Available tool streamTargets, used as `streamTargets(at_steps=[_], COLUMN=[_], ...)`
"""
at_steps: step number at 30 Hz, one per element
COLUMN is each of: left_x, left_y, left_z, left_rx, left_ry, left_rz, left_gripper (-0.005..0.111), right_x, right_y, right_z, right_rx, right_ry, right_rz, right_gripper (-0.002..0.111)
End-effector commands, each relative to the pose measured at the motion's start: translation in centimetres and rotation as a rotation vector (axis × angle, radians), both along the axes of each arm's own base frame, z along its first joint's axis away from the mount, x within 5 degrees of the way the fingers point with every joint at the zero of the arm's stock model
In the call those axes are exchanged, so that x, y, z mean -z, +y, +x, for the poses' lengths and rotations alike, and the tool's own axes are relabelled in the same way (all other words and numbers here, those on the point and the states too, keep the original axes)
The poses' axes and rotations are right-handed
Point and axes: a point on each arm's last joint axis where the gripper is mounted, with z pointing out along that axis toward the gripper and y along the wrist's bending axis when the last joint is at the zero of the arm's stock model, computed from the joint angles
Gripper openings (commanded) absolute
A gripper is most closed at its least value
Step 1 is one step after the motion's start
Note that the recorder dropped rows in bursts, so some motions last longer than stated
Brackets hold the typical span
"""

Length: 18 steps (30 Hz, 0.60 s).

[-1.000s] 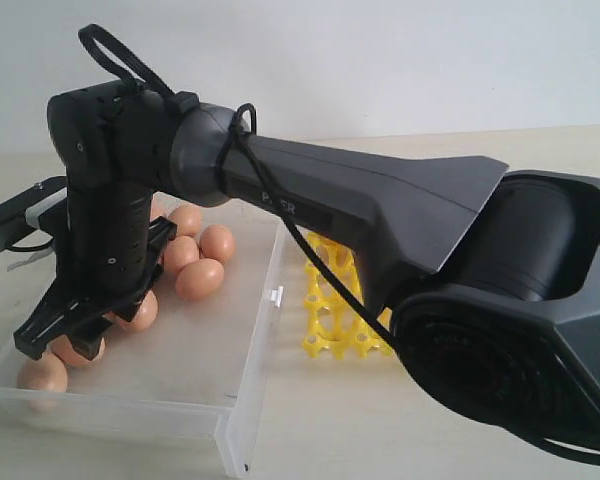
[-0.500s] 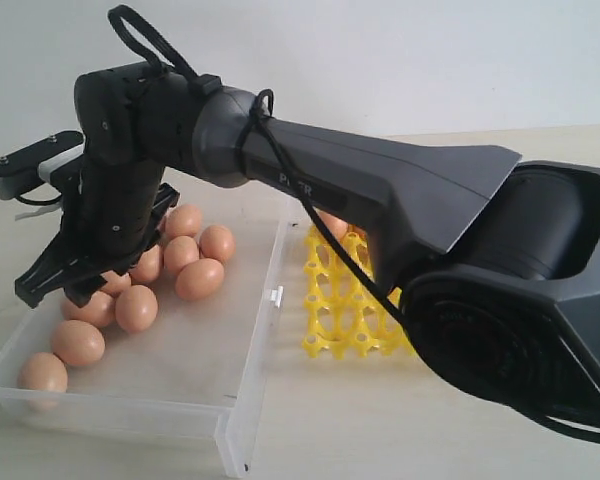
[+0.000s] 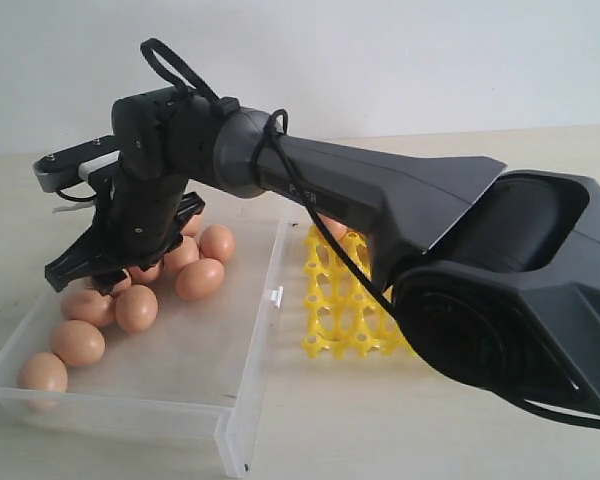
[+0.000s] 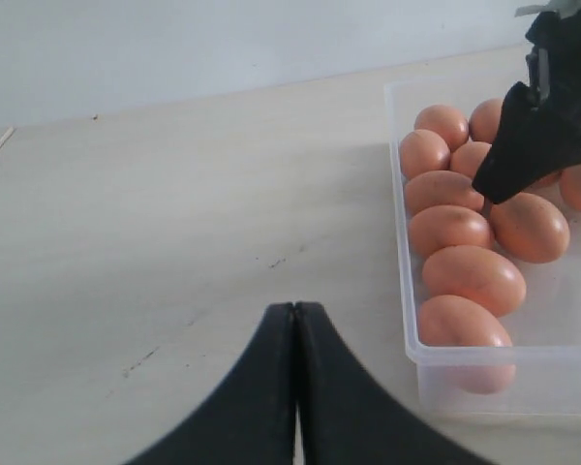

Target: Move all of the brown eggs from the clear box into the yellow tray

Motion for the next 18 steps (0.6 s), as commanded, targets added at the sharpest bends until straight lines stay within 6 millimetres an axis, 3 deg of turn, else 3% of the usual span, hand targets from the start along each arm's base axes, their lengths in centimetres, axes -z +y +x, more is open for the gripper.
streamTargets(at_steps=[1, 18], left_x=[-0.2, -0.2], left_y=[0.0, 0.0], left_z=[0.0, 0.0], left_rx=[0.005, 0.005], left_ry=[-0.016, -0.016], left_rz=[-0.008, -0.008], left_gripper=[0.0, 0.0], right_x=[0.3, 3.6], right_y=[-0.2, -0.3], right_z=[0.7, 0.5], right_rx=[0.041, 0.076], right_ry=[0.004, 0.09], right_rz=[0.016, -0.036], right_gripper=[0.051, 0.051])
